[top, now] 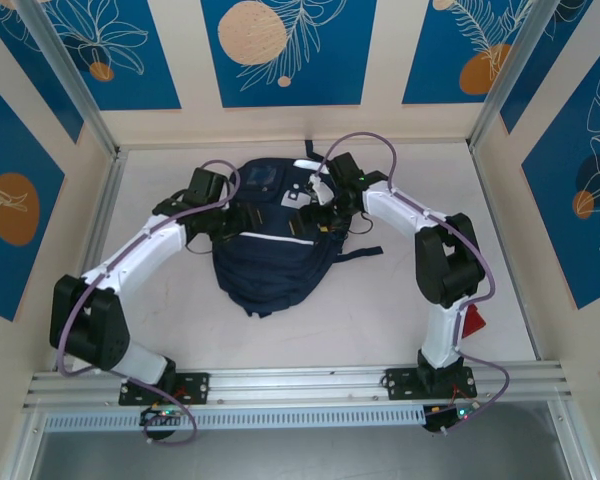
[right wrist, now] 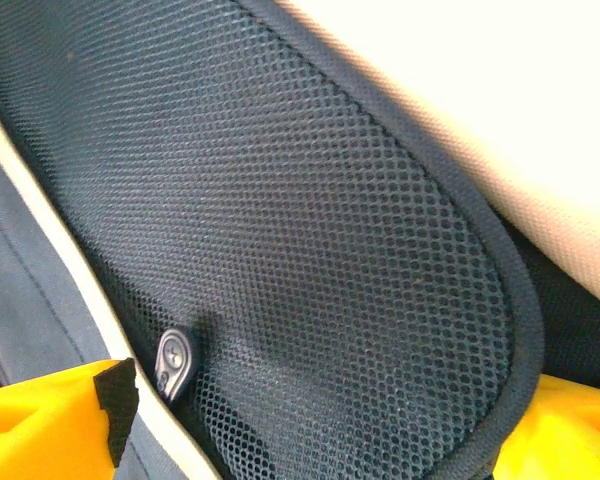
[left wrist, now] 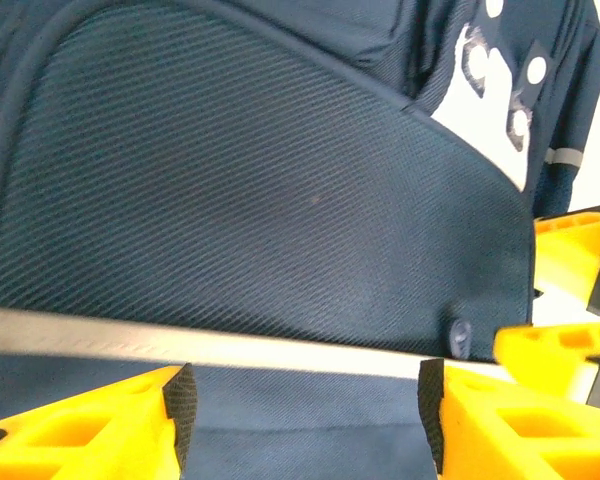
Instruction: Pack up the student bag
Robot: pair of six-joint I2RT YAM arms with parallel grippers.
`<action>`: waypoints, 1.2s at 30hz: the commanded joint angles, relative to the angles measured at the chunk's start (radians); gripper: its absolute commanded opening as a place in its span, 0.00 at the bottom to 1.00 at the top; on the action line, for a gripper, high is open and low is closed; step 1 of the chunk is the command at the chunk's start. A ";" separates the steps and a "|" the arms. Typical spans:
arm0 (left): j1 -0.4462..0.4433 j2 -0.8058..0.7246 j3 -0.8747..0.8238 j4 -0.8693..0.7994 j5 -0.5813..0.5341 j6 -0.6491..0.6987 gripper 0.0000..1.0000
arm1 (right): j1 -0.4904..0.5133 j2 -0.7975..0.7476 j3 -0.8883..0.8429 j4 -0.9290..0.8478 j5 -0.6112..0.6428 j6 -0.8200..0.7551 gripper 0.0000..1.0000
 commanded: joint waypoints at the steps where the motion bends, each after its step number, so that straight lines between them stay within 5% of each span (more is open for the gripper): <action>1: -0.038 0.063 0.079 0.028 0.009 0.002 0.61 | 0.002 -0.070 -0.076 -0.010 -0.152 -0.039 0.88; 11: -0.106 0.243 0.255 -0.004 -0.012 0.011 0.60 | 0.009 -0.233 -0.283 0.086 -0.307 -0.010 0.87; 15: -0.110 0.276 0.285 -0.014 -0.017 0.007 0.60 | 0.021 -0.254 -0.307 0.072 -0.279 -0.036 0.83; 22: -0.116 0.314 0.334 -0.043 -0.026 0.026 0.60 | 0.025 -0.299 -0.321 0.152 -0.002 -0.037 0.80; 36: -0.116 0.403 0.378 -0.129 -0.205 -0.039 0.49 | 0.057 -0.167 -0.264 0.174 -0.126 -0.067 0.89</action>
